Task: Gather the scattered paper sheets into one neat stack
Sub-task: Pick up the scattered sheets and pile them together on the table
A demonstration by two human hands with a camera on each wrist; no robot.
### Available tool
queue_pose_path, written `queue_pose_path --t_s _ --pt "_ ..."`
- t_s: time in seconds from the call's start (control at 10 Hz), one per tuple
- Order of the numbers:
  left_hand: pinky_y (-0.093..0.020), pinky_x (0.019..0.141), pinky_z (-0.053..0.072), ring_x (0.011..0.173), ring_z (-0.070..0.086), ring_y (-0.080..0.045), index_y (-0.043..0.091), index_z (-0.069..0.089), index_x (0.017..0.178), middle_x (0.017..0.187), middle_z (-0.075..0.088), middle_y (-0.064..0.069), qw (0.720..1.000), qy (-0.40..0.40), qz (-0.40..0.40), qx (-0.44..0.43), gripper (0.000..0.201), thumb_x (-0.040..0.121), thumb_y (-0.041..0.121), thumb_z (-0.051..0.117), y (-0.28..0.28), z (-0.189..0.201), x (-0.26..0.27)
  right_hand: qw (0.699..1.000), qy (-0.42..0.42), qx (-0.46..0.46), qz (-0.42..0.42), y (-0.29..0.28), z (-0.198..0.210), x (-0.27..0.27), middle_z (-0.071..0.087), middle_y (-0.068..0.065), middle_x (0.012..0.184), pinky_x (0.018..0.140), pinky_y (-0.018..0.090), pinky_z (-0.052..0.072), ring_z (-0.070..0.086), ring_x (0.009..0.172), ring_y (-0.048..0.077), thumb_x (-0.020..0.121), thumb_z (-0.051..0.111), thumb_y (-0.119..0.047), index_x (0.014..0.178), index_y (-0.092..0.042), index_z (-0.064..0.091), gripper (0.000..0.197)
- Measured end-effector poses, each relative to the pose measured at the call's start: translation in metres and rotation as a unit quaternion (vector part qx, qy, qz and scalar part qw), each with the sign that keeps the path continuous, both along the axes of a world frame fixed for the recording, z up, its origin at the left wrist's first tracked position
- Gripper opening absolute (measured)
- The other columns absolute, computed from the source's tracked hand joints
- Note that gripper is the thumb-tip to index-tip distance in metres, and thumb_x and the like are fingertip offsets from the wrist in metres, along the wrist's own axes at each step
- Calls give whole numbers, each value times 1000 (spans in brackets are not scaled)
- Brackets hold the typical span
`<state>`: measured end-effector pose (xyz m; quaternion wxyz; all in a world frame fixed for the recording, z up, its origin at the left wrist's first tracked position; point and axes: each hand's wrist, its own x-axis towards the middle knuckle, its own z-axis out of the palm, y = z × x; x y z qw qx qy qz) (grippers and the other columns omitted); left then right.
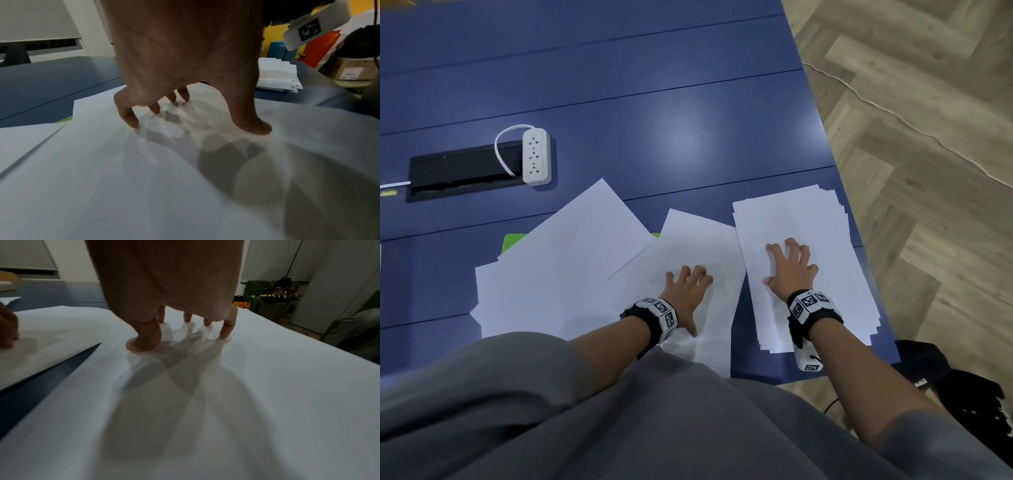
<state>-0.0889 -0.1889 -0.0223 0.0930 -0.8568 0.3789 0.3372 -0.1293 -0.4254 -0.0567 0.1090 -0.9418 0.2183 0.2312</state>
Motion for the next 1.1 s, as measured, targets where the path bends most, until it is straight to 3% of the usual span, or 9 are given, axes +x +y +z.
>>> queue_pose_path --t_s 0.1,0.3,0.4,0.5,0.7,0.8,0.9,1.0,1.1 --pt "-55 97 35 123 29 -34 14 21 138 143 18 -9 1000 -21 -10 19 115 51 52 86 4 0 -8 1000 -1 -1 -3 0 0 0 12 3 150 99 53 33 9 138 33 79 71 -32 136 -37 31 70" --pt "-38 84 47 107 34 -30 10 30 130 135 25 -11 1000 -5 22 0 108 48 45 90 3 1 -10 1000 2 -3 -8 2 1 2 12 2 150 99 53 33 8 138 33 79 72 -32 136 -37 31 70" --pt "-37 80 50 105 35 -30 10 30 130 134 25 -11 999 8 38 -11 107 47 41 91 3 0 -11 1000 2 -3 -11 2 1 1 12 2 150 100 53 33 8 138 32 79 72 -31 135 -37 31 70" --pt "-39 80 48 108 35 -30 12 31 130 135 26 -10 999 -4 40 -12 106 48 42 91 5 -1 -14 1000 3 -3 -12 3 1 1 11 2 150 101 53 32 7 139 32 80 71 -30 136 -37 30 70" --pt "-47 93 34 116 35 -29 13 36 127 131 35 -6 999 -35 2 -13 94 55 43 87 11 -1 -17 1000 3 -6 -11 5 2 -1 10 2 152 103 54 30 6 141 32 82 68 -29 139 -37 27 70" --pt "-43 90 34 108 43 -25 14 36 121 108 53 -3 998 13 32 -43 78 61 27 84 14 2 -16 1000 4 0 -11 6 5 -2 8 3 154 105 55 29 4 143 31 85 66 -28 143 -36 24 72" --pt "-34 73 41 81 54 -27 17 33 122 86 52 -4 984 88 125 -89 61 70 -2 59 15 11 -7 1000 11 1 -13 11 8 -4 5 5 156 107 56 23 1 144 31 86 63 -28 144 -35 21 72" --pt "-34 69 48 82 56 -26 22 45 119 92 54 -2 958 147 197 -146 58 68 -2 61 18 19 14 999 13 -6 -34 19 13 -6 9 10 152 105 56 23 8 141 32 84 63 -24 143 -33 24 71" --pt "-27 74 46 84 56 -18 11 65 106 93 63 -3 923 164 243 -250 47 62 2 79 24 32 40 998 -56 7 -41 26 15 -11 29 10 134 93 47 31 29 121 31 77 62 -9 127 -24 47 54"
